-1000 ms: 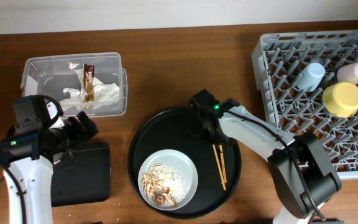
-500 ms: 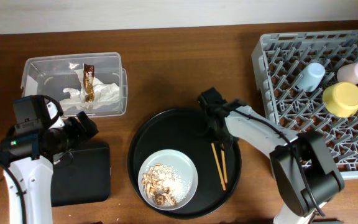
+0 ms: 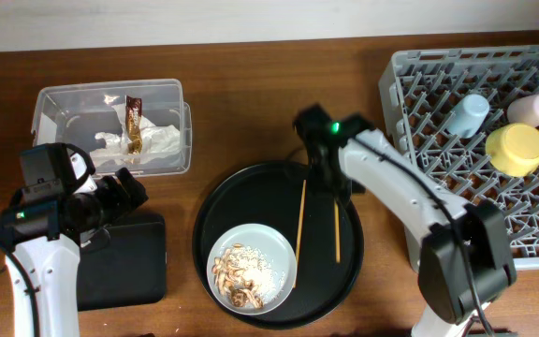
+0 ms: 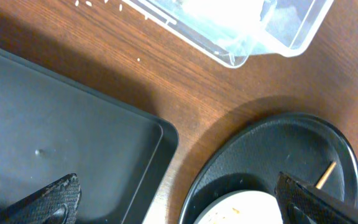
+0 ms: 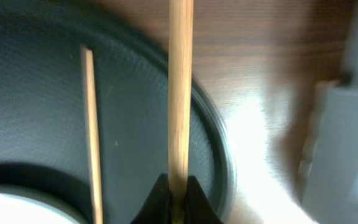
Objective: Sort waste into correct bins and load items into the dishwasher rack
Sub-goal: 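Carry the chopstick to the rack and insert it upright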
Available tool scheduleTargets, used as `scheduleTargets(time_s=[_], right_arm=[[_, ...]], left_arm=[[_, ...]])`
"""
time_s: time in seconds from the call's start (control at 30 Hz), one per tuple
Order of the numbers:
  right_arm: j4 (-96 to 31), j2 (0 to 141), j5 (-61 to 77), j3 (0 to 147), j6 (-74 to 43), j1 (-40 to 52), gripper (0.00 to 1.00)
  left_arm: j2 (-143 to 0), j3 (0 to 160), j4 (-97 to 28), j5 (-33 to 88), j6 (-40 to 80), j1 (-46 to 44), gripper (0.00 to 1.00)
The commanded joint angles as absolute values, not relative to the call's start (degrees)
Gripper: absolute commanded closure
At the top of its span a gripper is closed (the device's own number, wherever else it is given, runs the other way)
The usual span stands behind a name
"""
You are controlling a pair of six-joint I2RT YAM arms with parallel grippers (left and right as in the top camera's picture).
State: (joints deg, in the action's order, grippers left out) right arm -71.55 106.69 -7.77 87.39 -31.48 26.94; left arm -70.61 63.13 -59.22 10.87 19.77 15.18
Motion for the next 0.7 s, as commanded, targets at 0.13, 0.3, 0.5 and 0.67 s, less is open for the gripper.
scheduleTargets(time_s=[0.13, 0.3, 0.5, 0.67], right_arm=[[-83.18, 105.47, -16.78, 117.51, -16.19, 16.43, 0.96], [-75.99, 105.73, -11.35, 119.11, -0.47, 3.51, 0.96], [-63.61, 109.34, 0.82, 113.71, 7.73, -6.52, 0.96], [-60.16, 115.79, 5.80, 112.81, 7.73, -8.38, 0.96]], left_arm=[[-69.95, 63.90, -59.22, 10.66, 20.32, 15.44, 0.01], [-69.95, 63.90, -59.24, 10.63, 20.32, 15.44, 0.01], [-69.95, 63.90, -59.22, 10.66, 20.32, 15.44, 0.01], [-69.95, 63.90, -59.24, 10.66, 20.32, 15.44, 0.01]])
